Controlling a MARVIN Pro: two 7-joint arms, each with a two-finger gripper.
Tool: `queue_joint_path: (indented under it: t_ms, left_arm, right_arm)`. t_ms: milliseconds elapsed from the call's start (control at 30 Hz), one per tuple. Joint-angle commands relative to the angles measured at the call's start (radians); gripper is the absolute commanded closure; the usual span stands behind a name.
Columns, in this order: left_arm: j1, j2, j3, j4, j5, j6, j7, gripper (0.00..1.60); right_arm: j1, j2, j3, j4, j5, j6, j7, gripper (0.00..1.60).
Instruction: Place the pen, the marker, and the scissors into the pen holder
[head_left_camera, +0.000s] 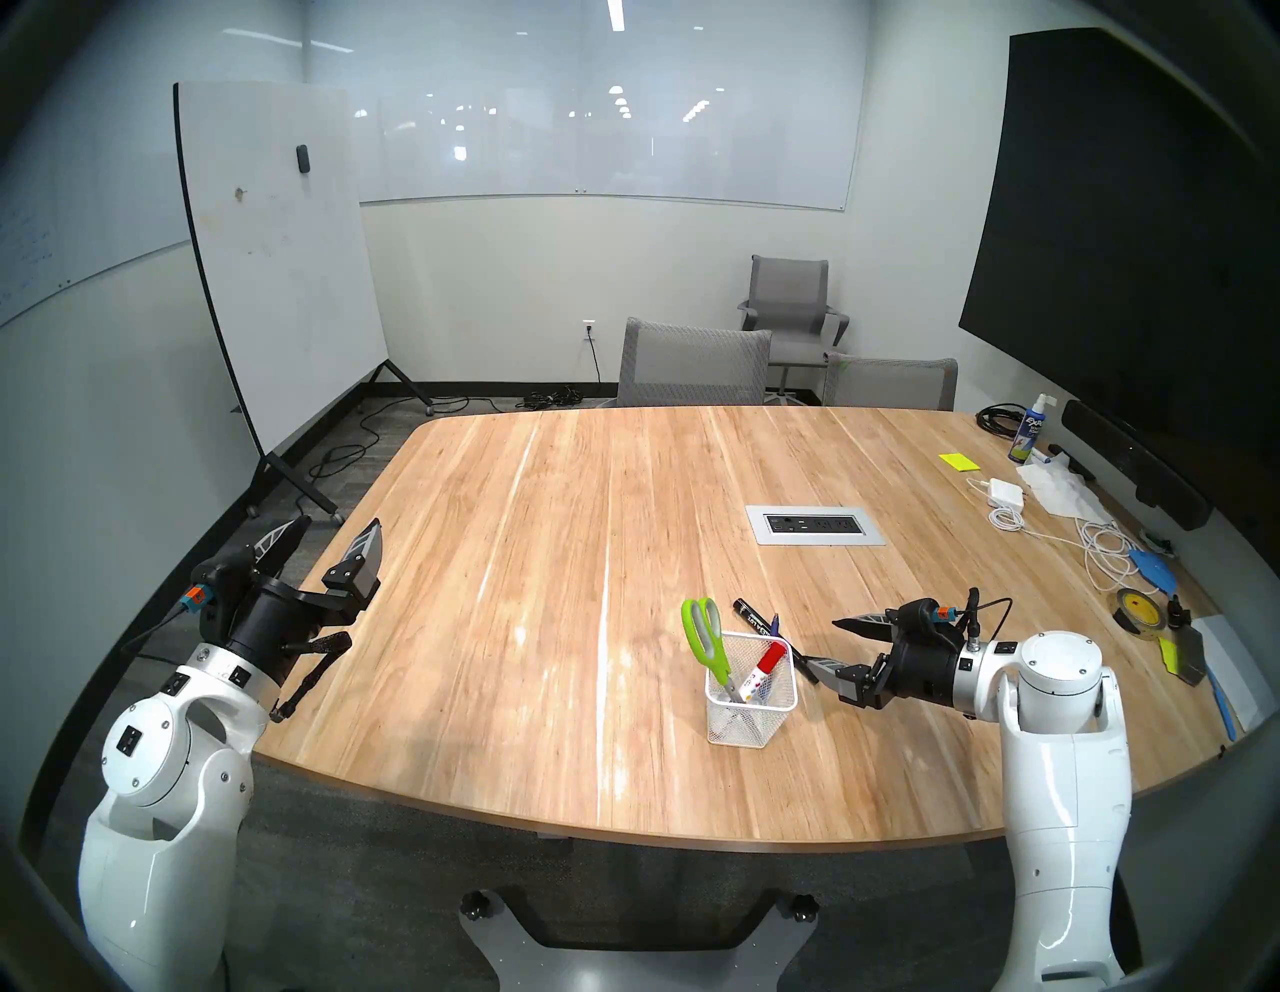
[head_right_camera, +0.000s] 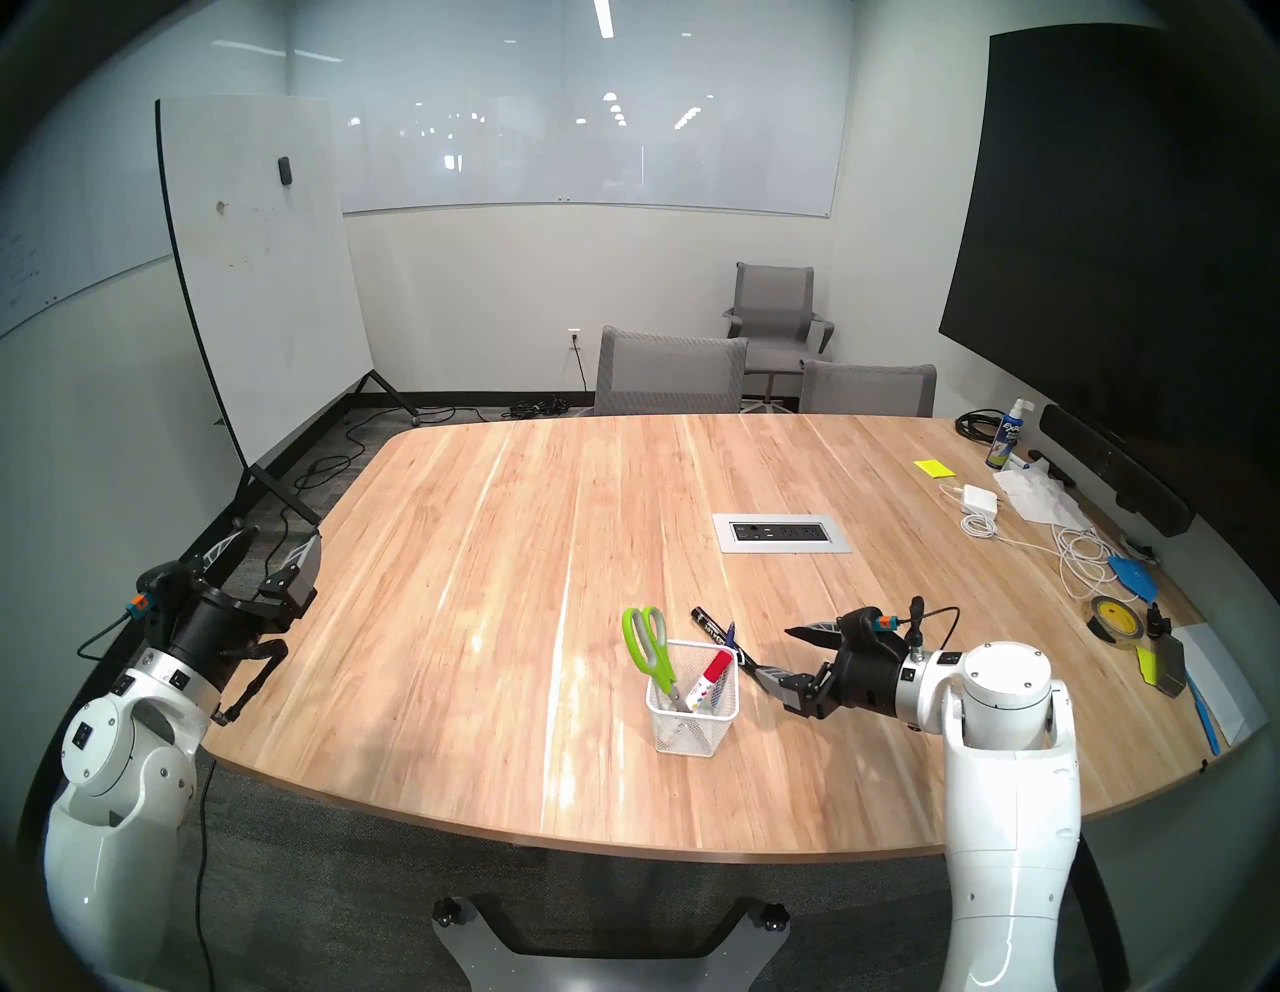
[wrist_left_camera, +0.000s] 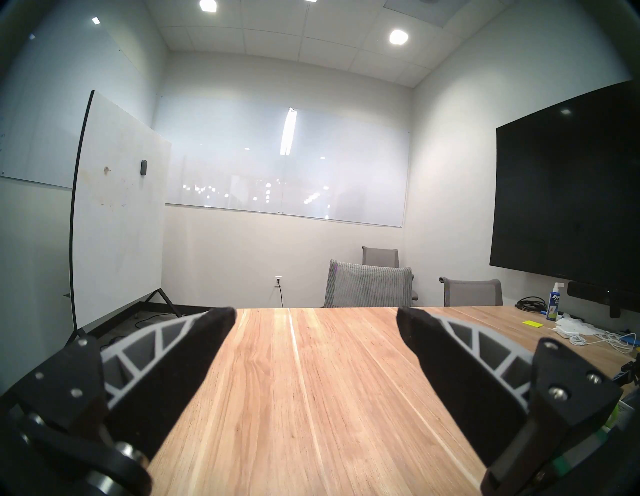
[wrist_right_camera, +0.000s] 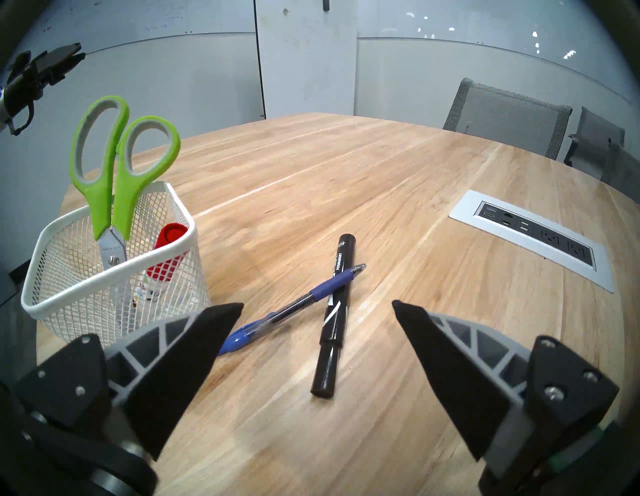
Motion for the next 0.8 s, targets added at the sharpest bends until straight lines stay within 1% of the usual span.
queue_joint_path:
  t_ms: [0,233,767]
  left_arm:
    - [-0.001,0.002,-0.006,-0.017,-0.001,0.002,0.001,0.00]
    - [-0.002,0.001,-0.006,-0.017,0.000,0.003,0.000,0.00]
    - [-0.003,-0.002,-0.007,-0.017,0.002,0.005,-0.002,0.00]
  right_arm:
    - [-0.004,-0.002,-0.013,-0.021,-0.004,-0.008,0.003,0.00]
    - [-0.011,-0.004,-0.030,-0.015,-0.017,-0.009,-0.002,0.00]
    - [0.012,-0.004,-0.044,0.062,-0.022,-0.039,-0.021,0.00]
